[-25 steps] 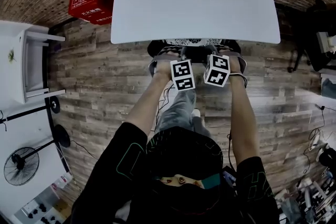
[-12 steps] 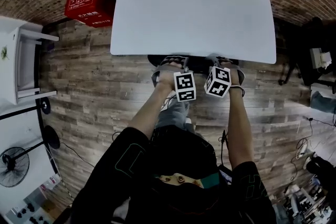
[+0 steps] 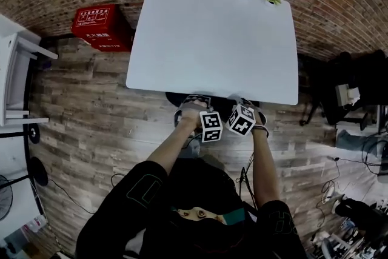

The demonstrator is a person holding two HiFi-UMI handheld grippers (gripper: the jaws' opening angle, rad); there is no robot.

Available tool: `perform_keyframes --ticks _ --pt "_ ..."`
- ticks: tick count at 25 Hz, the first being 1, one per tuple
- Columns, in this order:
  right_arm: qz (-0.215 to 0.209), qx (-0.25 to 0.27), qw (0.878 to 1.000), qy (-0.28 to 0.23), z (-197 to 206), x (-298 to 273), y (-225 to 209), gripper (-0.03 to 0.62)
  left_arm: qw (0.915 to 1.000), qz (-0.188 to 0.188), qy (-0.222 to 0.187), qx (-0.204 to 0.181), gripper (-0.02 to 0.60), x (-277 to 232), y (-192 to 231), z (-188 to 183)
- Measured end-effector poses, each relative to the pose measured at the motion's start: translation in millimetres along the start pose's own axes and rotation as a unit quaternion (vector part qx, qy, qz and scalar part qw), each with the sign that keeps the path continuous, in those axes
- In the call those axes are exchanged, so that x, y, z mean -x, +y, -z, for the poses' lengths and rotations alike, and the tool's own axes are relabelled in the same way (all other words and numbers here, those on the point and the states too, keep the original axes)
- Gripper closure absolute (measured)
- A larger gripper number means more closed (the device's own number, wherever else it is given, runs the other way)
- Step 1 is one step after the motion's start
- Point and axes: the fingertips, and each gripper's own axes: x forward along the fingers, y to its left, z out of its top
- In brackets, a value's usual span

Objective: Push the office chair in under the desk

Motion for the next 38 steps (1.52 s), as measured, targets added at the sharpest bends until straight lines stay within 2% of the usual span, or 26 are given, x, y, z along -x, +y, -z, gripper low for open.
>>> perform_keyframes --ticks 4,7,8,10,13,18,19,21,23,25,27,28,29,32,36,38 --pt "-0.007 -0.014 1.0 -0.001 -9.3 23.5 -5.1 0.296 0.9999 0.012 0.003 -0.011 0.445 4.4 1.9 2.0" --pt "-0.029 -0.029 0.999 -0.023 -16.5 43.6 -6.1 0.308 0.9993 0.035 -0.003 -0.014 0.434 7.5 -1.9 2.8" --pt "-0.032 -0.043 0.998 -0.042 -21.7 52.4 -11.2 0.317 0.9989 0.043 -0.005 -0.016 0.43 8.6 -1.6 2.0" --pt "-0.035 -0.079 0.99 -0.109 -41.5 74.5 -26.9 0.434 0.9982 0.058 -0.008 -0.013 0.422 12.3 -2.0 2.4" --pt "-0.028 -0.118 0.972 -0.201 -68.1 108.4 -54.8 0.442 0.9958 0.088 -0.017 -0.015 0.413 21.2 -7.5 1.3" --pt "0.02 -0.114 0.967 -0.225 -79.5 130.3 -95.2 0.442 0.9843 0.156 -0.073 -0.038 0.403 55.5 -2.0 -11.5" --pt "0.028 -0.118 0.965 -0.233 -82.7 132.4 -100.8 0.442 0.9832 0.153 -0.096 -0.027 0.392 65.4 9.9 -16.9" --pt "0.049 -0.131 0.957 -0.253 -91.7 137.8 -114.0 0.448 0.9809 0.107 -0.16 0.027 0.554 87.1 55.1 -30.3" --pt "0.077 -0.15 0.946 -0.279 -100.3 146.3 -129.2 0.46 0.9698 0.06 -0.218 0.093 0.572 111.6 106.4 -41.7" --pt "0.108 -0.176 0.927 -0.312 -108.9 161.3 -147.4 0.5 0.9546 0.01 -0.261 0.143 0.572 139.3 156.0 -49.3" --pt "0.139 -0.206 0.904 -0.348 -117.6 182.5 -166.7 0.554 0.9373 -0.045 -0.296 0.179 0.572 165.4 199.7 -51.8" --pt "0.154 -0.222 0.891 -0.364 -121.2 194.3 -176.0 0.588 0.9262 -0.071 -0.313 0.198 0.572 177.8 218.5 -51.6" --pt "0.168 -0.237 0.879 -0.379 -124.6 206.6 -185.1 0.589 0.9121 -0.094 -0.333 0.219 0.572 190.6 236.1 -50.9" --pt "0.197 -0.266 0.84 -0.429 -138.6 246.3 -208.2 0.589 0.8565 -0.157 -0.393 0.296 0.574 231.3 283.5 -46.4" --pt "0.246 -0.315 0.785 -0.474 -151.7 291.1 -231.1 0.591 0.7861 -0.257 -0.432 0.36 0.574 281.7 328.8 -34.7" --pt "0.276 -0.336 0.763 -0.478 -151.8 303.6 -236.8 0.591 0.7417 -0.288 -0.452 0.404 0.574 302.8 338.9 -23.7"
